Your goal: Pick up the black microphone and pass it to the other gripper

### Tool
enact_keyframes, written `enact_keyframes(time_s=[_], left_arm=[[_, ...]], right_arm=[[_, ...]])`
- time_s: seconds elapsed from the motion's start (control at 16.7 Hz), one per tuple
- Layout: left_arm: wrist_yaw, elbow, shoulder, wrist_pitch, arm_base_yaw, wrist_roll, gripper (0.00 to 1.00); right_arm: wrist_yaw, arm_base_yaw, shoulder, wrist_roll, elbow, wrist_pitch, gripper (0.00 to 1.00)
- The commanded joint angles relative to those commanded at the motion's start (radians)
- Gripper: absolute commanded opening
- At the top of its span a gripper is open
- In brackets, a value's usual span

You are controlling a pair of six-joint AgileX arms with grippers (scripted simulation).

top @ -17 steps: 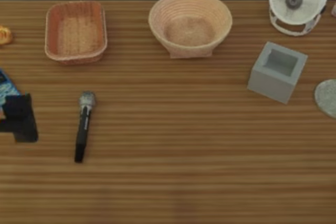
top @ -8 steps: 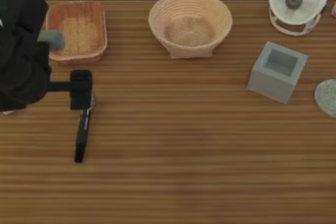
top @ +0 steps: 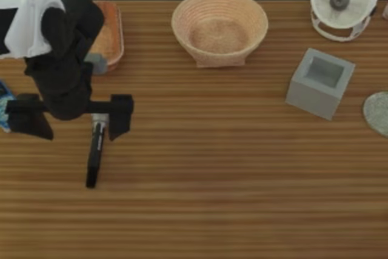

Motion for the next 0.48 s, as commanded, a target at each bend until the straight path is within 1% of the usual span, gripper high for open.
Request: enact_keyframes(time_s=[0.3,0.48], left_arm=[[0.001,-0.004,0.0,0.005,0.005,0.001,1.0],[0.001,-0.031,0.045,0.074,0.006,0.006,1.0]], right_arm=[[0.0,0.0,0.0,0.0,0.0,0.0,1.0],[0.0,0.0,0.0,0.0,0.0,0.0,1.0]])
